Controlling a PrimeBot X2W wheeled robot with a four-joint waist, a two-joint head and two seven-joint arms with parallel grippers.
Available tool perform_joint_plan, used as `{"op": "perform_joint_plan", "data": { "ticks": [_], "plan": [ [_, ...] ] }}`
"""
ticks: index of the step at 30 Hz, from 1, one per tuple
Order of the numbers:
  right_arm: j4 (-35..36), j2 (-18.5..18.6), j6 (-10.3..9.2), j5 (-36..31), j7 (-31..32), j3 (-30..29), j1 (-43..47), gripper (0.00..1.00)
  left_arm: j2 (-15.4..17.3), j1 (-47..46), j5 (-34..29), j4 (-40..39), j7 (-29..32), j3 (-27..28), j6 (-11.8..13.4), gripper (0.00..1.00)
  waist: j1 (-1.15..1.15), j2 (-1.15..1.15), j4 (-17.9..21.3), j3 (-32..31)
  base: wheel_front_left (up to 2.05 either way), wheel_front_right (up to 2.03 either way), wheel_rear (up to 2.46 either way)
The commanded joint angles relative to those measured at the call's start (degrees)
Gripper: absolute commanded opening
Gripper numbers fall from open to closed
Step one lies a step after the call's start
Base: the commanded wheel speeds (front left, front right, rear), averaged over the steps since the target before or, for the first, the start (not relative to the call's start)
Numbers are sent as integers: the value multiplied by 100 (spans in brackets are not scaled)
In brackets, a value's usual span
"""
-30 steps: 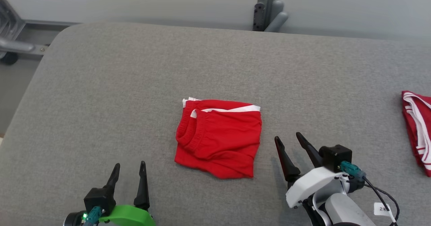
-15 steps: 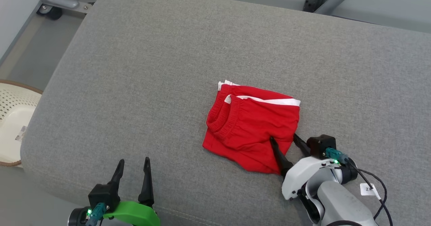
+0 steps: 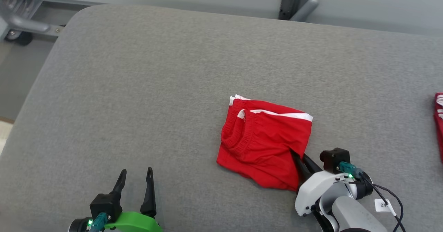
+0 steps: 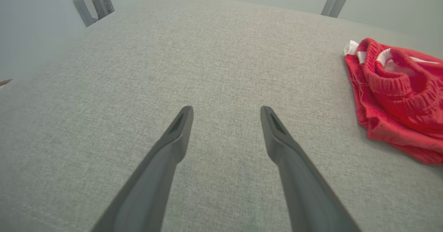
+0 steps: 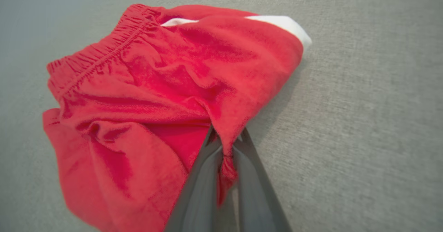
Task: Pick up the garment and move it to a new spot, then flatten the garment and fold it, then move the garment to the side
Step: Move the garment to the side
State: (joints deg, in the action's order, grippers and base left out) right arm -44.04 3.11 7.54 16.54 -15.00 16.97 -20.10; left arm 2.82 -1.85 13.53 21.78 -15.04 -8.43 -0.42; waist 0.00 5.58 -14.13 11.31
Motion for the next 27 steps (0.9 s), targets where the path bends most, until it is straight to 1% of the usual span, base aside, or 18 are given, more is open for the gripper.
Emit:
{"op": "perform_joint_plan", "data": {
  "ticks": [1, 6, 11, 15, 18, 21, 24, 27],
  "plan": [
    [14, 39, -11, -35, -2, -32, 136, 0, 18, 46, -40, 1, -13, 9, -19, 100, 0, 1, 653, -322, 0, 0, 0],
    [97, 21, -12, -60, -4, -60, 323, 0, 19, 58, -26, -13, -12, -39, -50, 100, 0, 1, 1600, -441, 0, 0, 0],
    [209, 11, -11, -21, -4, 64, 449, 0, 19, 2, 11, -6, -12, -103, -63, 100, 0, 1, 2546, -475, 0, 0, 0],
    [249, 40, -11, 56, -5, 163, 498, 0, 17, -128, 41, -14, -12, -205, -77, 100, 0, 1, 3082, -455, 0, 0, 0],
    [278, 71, -11, 167, -5, 247, 452, 0, 19, -188, 91, -55, -12, -263, -53, 100, 0, 1, 3332, -412, 0, 0, 0],
    [322, 93, -11, 255, -5, 369, 339, 0, 20, -244, 62, -93, -12, -356, -59, 100, 0, 1, 3479, -325, 0, 0, 0],
    [326, 171, -11, 320, -5, 456, 230, 0, 21, -341, -25, -109, -12, -425, -74, 100, 0, 1, 3477, -147, 0, 0, 0],
    [392, 267, -11, 338, -5, 557, 15, 0, 23, -439, -94, -103, -12, -486, -104, 100, 0, 1, 3351, 80, 0, 0, 0]
  ]
}}
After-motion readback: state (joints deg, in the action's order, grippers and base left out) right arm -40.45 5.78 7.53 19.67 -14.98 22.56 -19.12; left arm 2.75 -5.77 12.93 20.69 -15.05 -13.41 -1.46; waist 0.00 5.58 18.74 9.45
